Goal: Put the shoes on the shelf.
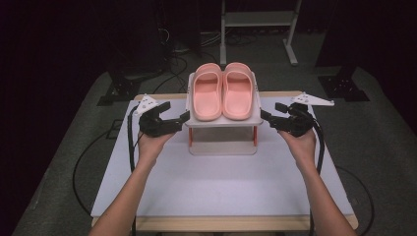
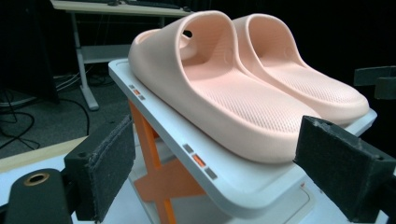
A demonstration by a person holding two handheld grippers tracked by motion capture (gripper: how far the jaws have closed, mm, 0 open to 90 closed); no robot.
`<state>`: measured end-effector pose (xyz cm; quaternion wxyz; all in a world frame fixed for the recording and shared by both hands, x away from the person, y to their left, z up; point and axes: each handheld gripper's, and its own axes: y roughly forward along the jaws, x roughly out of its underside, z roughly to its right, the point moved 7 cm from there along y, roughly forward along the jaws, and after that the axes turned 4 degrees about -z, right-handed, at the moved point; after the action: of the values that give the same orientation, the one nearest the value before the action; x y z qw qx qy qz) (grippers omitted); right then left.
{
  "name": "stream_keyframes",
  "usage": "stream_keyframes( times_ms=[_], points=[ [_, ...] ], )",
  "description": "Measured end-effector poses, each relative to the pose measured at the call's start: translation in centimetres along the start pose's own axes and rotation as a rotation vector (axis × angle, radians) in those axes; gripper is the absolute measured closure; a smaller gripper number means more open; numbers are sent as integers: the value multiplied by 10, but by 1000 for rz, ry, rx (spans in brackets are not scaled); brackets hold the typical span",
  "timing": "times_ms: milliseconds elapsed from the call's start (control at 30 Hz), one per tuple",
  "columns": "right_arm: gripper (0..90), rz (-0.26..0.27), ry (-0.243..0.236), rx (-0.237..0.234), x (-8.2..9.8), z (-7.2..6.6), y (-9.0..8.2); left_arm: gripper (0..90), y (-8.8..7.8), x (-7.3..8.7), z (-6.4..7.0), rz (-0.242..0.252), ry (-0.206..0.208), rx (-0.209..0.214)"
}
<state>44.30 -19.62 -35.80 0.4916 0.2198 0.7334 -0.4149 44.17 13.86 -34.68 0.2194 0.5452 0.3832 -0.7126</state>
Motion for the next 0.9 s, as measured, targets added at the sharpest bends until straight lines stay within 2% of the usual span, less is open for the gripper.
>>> stream_keyframes(
  times_ms=[233, 400, 667, 900],
  points=[
    [261, 7, -6, 7, 11, 0, -8, 106, -7, 11, 0, -2, 6, -8],
    [253, 7, -2, 5, 20, -1, -11, 105, -10, 16, 1, 4, -9, 1],
    [242, 11, -2, 2, 34, -2, -18, 101, -15, 26, 5, -2, 9, 4],
    [236, 12, -2, 0, 44, -4, -23, 101, -19, 36, 7, 2, 6, 2]
  ],
)
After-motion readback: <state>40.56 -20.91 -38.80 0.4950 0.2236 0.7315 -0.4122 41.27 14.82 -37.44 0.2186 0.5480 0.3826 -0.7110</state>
